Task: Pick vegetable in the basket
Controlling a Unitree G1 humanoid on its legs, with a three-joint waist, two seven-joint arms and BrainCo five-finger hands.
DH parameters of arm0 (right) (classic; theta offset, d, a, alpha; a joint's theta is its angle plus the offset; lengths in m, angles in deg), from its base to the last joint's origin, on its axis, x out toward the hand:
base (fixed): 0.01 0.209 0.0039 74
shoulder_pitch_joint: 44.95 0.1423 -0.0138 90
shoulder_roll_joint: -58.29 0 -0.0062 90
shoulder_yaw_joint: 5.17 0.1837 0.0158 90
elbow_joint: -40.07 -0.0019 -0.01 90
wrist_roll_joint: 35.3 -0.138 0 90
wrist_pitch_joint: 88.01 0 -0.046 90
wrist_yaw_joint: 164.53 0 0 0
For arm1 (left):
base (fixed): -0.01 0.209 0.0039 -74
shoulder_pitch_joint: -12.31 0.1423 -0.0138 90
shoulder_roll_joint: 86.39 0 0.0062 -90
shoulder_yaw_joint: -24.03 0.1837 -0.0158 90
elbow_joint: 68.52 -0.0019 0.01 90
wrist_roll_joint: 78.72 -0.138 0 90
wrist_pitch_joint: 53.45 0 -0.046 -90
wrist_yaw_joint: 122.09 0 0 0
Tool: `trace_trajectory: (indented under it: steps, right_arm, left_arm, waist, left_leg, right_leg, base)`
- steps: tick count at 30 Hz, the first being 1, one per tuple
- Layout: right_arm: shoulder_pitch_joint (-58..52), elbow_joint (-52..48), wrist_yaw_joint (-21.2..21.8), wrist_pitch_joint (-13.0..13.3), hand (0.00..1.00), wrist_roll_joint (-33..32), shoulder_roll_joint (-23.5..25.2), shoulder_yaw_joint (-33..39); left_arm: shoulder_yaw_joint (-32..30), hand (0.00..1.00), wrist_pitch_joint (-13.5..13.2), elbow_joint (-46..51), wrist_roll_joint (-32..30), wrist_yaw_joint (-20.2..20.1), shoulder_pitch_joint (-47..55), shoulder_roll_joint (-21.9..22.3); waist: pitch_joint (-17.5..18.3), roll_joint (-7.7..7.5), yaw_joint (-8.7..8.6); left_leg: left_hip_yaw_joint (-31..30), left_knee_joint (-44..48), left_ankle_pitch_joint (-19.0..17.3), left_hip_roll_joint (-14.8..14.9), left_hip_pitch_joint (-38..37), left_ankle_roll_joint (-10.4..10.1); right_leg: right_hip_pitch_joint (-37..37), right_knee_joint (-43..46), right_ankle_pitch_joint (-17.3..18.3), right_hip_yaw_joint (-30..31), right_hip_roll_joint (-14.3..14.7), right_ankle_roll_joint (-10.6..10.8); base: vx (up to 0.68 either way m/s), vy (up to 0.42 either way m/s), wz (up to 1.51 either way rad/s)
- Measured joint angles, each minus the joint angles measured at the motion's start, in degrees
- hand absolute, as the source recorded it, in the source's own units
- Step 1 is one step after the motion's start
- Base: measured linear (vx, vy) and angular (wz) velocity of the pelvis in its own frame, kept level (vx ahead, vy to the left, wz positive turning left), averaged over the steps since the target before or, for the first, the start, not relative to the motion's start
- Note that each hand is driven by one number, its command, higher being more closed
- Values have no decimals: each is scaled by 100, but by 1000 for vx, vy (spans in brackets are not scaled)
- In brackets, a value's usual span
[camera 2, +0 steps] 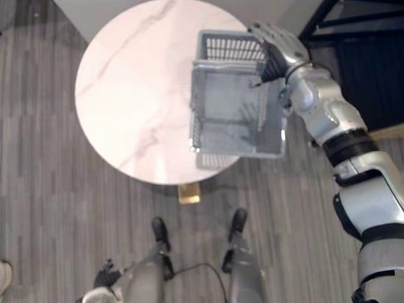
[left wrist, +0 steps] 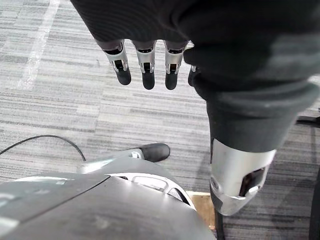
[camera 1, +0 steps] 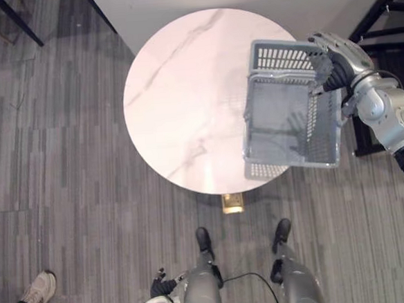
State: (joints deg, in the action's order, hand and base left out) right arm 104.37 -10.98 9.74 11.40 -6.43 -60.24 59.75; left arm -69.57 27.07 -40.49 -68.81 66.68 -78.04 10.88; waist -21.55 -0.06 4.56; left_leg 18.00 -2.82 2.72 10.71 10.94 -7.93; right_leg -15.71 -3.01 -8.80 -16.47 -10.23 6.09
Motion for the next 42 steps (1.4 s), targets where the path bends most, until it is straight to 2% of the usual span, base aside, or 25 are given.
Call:
trace_trajectory:
  steps: [4, 9, 17, 26, 42]
  right_arm:
    - [-1, 94, 5, 6, 0, 31, 0, -10]
    - [95, 696, -9, -10, 0, 35, -11, -5]
    - [406, 1387, -136, -120, 0, 34, -7, 463]
    - [590, 1600, -137, -160, 0, 36, 18, 573]
    - [773, 1601, -135, -172, 0, 43, 71, 552]
  left_arm:
    - [1, 0, -5, 6, 1, 0, -1, 0]
    - [87, 0, -56, 47, 3, 9, -4, -8]
    - [134, 0, -57, 44, 6, 18, -3, 40]
    - [168, 0, -113, 44, 6, 20, -50, 61]
    - [171, 0, -111, 46, 6, 144, -64, 67]
  waist:
    - [-2, 4, 2]
    - [-42, 31, 19]
    - [-147, 178, 20]
    - [-187, 233, 36]
    - [-187, 232, 48]
  left_leg:
    - [-16, 0, 14, -2, 19, 8]
    - [-136, -4, 72, -7, 162, 17]
    - [-137, -36, 97, -13, 201, 17]
    - [-149, -115, 146, -16, 283, 17]
    - [-272, -114, 166, -10, 350, 20]
  right_leg:
    - [-8, 0, 0, -6, -1, 0]
    - [-72, 0, 0, -72, -6, 0]
    - [-124, -1, -1, -60, -7, 0]
    - [-232, -4, -2, -62, 3, -2]
    - [-210, -4, -2, -170, 1, -2]
  base:
    - [0, -2, 1]
    - [1, -9, 11]
    - [0, 0, 0]
    - [17, -2, 1]
    - [2, -1, 2]
